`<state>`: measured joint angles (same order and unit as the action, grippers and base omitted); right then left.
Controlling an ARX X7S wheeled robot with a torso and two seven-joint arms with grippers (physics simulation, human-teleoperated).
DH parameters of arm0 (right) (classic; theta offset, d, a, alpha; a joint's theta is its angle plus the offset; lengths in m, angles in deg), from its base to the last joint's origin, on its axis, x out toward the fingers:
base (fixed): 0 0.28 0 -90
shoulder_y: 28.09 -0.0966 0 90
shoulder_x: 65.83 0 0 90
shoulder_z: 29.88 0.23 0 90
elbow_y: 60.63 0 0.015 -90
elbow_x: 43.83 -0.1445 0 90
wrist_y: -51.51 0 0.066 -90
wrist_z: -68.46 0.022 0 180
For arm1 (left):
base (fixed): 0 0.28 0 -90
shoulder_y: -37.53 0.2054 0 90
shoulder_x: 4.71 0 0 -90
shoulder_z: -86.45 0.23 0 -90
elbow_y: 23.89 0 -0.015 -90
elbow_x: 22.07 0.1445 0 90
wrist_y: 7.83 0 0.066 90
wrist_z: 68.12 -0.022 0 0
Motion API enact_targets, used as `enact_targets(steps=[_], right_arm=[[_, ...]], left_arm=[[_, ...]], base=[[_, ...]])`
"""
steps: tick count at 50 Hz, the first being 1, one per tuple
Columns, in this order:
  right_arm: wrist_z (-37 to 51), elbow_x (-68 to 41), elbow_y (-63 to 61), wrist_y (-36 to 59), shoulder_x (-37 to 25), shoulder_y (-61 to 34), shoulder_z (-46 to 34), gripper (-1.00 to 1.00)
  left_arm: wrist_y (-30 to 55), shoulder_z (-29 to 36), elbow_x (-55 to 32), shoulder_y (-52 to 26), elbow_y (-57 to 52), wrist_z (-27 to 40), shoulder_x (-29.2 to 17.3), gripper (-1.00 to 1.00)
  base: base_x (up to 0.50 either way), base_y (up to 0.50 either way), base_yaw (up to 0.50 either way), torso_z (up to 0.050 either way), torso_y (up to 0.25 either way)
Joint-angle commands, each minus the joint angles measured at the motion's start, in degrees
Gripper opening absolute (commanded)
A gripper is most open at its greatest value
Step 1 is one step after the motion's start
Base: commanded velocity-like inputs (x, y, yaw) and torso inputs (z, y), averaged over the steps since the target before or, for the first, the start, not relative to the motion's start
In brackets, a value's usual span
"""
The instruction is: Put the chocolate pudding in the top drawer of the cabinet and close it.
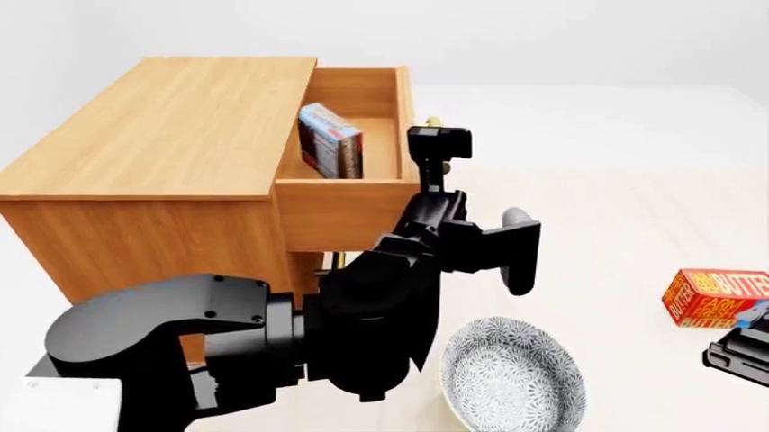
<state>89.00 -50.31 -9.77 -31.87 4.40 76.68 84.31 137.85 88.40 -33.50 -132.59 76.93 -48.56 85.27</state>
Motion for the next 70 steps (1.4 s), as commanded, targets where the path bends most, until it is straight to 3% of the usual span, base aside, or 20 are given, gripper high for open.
enact_targets(steps=[1,70], right_arm=[[0.3,0.1,0.1,0.1,-0.1,-0.3,-0.4,1.0],[0.5,-0.4,1.5,-1.0,-0.5,0.1,-1.2,1.0]], left_arm=[[4.7,0.1,-2.8,-1.1,28.6,-0.9,-3.2,1.0],[16.2,3.6,-3.9,-2.2,18.6,-4.0,-14.5,1.0]], base=[[0.0,0.0,0.0,0.0,0.0],[0.0,0.0,0.0,0.0,0.0]])
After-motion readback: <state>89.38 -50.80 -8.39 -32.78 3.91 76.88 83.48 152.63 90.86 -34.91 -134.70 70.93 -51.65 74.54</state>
